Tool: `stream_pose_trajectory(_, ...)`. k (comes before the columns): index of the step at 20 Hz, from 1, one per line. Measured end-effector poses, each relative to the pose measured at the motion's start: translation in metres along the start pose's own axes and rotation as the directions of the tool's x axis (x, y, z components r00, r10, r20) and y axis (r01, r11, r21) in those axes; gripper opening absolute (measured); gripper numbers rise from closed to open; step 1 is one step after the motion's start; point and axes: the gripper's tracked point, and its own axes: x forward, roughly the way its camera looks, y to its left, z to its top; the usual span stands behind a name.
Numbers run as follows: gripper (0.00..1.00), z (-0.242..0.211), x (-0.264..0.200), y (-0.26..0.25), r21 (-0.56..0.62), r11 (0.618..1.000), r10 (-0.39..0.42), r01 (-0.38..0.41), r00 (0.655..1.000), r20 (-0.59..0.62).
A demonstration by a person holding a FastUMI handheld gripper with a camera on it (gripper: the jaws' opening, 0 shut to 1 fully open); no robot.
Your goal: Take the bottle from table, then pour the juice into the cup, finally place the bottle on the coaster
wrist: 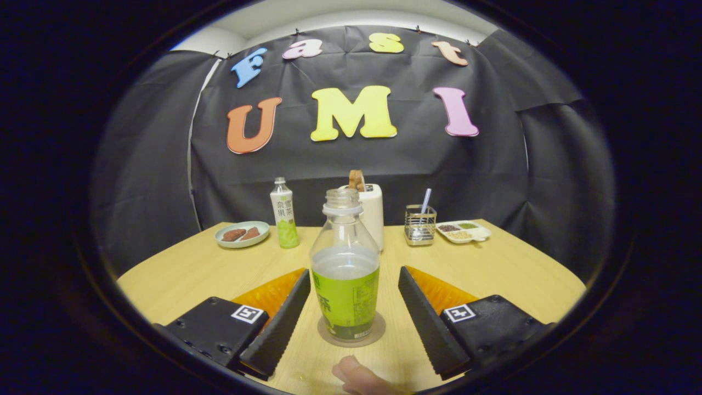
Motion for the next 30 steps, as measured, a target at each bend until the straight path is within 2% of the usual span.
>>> stream_pose_trajectory(8,1.0,0.034,-0.134,-0.023,-0.068,0.993,-0.085,0.092,0.992,0.095)
stream_pose_trajectory(11,1.0,0.042,-0.18,-0.033,-0.083,0.993,-0.076,0.089,0.986,0.148)
stream_pose_trajectory(18,1.0,0.018,-0.275,-0.049,-0.054,0.997,-0.049,0.056,0.991,0.126)
stream_pose_trajectory(22,1.0,0.002,-0.313,-0.06,-0.038,0.997,-0.063,0.069,0.989,0.136)
stream_pose_trajectory(24,1.0,0.003,-0.329,-0.076,-0.019,0.993,-0.111,0.116,0.981,0.161)
stream_pose_trajectory(27,1.0,-0.009,-0.339,-0.068,0.02,0.995,-0.095,0.093,0.988,0.12)
stream_pose_trajectory(30,1.0,-0.004,-0.351,-0.079,0.035,0.992,-0.121,0.118,0.986,0.112)
